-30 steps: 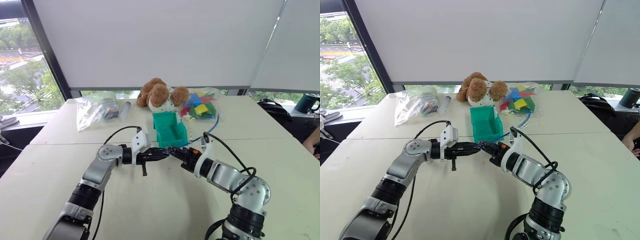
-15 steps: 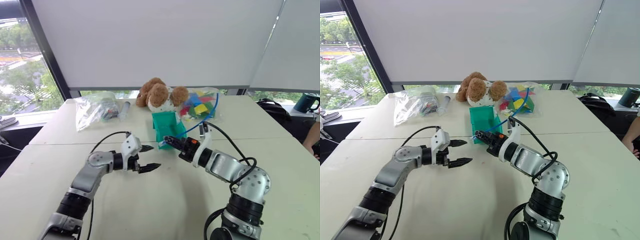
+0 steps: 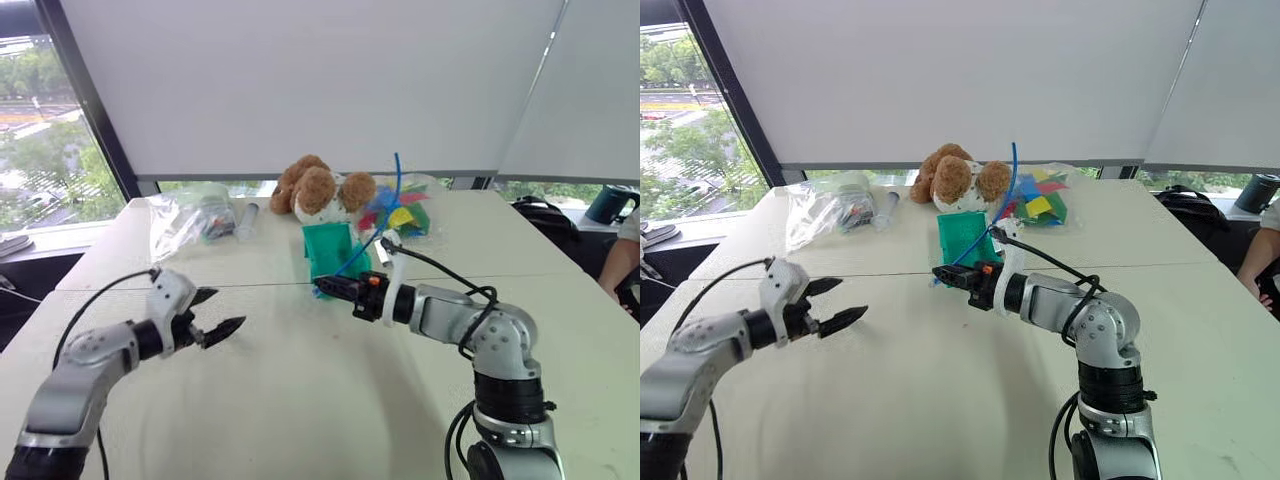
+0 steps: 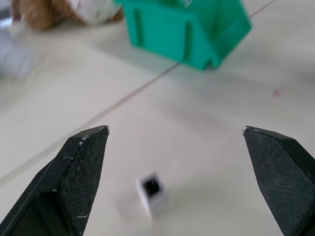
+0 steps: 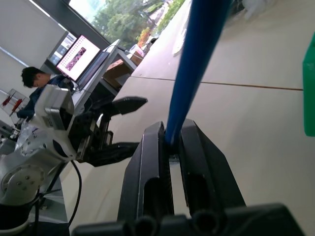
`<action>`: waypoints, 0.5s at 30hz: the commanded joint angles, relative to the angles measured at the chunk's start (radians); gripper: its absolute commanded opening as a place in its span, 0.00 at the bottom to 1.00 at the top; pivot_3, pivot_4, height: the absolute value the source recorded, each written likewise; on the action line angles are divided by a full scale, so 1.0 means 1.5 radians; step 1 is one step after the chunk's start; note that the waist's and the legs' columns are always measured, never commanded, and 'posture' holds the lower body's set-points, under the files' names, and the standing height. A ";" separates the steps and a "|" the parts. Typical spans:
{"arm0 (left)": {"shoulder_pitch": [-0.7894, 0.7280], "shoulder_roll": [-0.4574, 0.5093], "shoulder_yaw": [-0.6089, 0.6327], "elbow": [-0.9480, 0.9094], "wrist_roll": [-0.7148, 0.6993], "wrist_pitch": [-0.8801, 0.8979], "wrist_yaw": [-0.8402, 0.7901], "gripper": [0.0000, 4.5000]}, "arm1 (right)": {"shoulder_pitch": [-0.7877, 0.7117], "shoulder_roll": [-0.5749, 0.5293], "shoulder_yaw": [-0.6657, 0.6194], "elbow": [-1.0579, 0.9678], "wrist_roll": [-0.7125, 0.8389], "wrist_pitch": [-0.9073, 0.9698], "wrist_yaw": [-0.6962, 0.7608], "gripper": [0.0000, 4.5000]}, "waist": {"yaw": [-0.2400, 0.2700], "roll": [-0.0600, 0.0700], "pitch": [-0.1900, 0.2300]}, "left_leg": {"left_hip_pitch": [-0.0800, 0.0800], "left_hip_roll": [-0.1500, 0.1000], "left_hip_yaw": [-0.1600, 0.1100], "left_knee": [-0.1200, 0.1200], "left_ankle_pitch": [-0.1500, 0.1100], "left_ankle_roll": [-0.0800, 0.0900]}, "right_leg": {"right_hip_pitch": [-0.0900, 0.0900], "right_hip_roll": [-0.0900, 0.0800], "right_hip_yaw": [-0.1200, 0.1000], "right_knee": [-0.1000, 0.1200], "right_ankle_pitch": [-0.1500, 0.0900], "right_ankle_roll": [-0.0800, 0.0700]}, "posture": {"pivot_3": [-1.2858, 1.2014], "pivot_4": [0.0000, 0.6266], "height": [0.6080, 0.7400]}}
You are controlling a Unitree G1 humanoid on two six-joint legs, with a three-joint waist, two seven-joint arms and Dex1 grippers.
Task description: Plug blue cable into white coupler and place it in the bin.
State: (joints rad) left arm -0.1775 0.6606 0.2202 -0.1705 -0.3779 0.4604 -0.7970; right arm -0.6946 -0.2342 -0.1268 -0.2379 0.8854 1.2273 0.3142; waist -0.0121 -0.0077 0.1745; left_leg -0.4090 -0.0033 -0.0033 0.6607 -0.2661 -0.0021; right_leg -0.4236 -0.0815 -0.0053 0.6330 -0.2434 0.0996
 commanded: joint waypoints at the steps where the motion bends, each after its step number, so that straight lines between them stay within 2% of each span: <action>1: 0.016 -0.007 0.010 0.037 0.031 -0.070 0.018 0.99 | -0.018 -0.004 0.011 -0.010 -0.002 -0.028 0.022 0.00 | 0.001 0.000 0.000 | 0.000 0.000 0.000 0.000 0.000 0.000 | 0.000 0.000 0.000 0.000 0.000 0.000 | 0.52 0.24 1.00; 15: -0.071 -0.078 -0.050 0.293 0.054 -0.206 -0.030 0.99 | 0.002 0.004 0.005 -0.044 0.009 -0.034 0.000 0.00 | -0.001 0.000 0.000 | 0.000 0.000 0.000 0.000 0.000 0.000 | 0.000 -0.002 0.000 0.000 0.000 0.000 | 0.52 0.24 1.00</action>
State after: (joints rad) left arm -0.2671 0.5503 0.1514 0.2465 -0.3043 0.1857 -0.8350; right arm -0.6866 -0.2341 -0.1052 -0.2549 0.8788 1.1914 0.3184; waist -0.0136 -0.0078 0.1744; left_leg -0.4092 -0.0035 -0.0027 0.6603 -0.2662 -0.0022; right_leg -0.4243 -0.0840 -0.0054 0.6323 -0.2430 0.0991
